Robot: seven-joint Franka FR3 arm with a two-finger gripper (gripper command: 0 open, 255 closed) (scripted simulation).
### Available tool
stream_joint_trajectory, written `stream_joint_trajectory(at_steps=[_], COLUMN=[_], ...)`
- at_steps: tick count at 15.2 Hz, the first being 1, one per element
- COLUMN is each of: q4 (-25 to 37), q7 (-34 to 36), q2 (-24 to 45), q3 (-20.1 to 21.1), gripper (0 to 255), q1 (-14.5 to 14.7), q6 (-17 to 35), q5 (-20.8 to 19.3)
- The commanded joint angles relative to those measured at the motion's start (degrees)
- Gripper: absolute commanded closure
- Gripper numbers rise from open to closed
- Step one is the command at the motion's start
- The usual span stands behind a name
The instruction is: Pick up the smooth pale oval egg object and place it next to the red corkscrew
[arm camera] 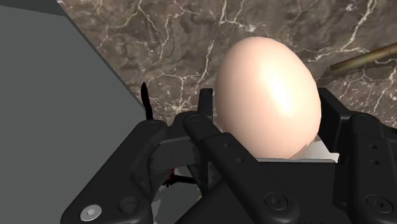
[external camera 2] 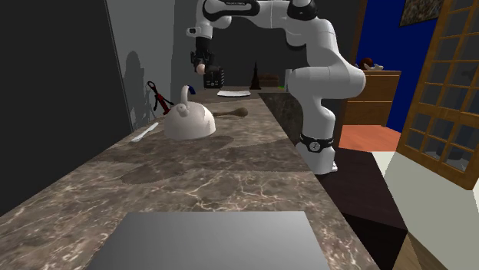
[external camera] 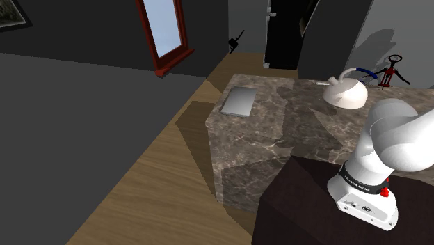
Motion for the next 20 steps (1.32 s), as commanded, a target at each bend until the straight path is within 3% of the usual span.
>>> stream_joint_trajectory(at_steps=[1,20], q4=[-1.7,-12.5], q7=[0.3,2.2], q2=[-0.4,-4.7], q3=[-0.1,-4.5], gripper=[255,255], q1=[-0.6,-2.4], q6=[1.4,12.7], q5=[-0.4,-5.3])
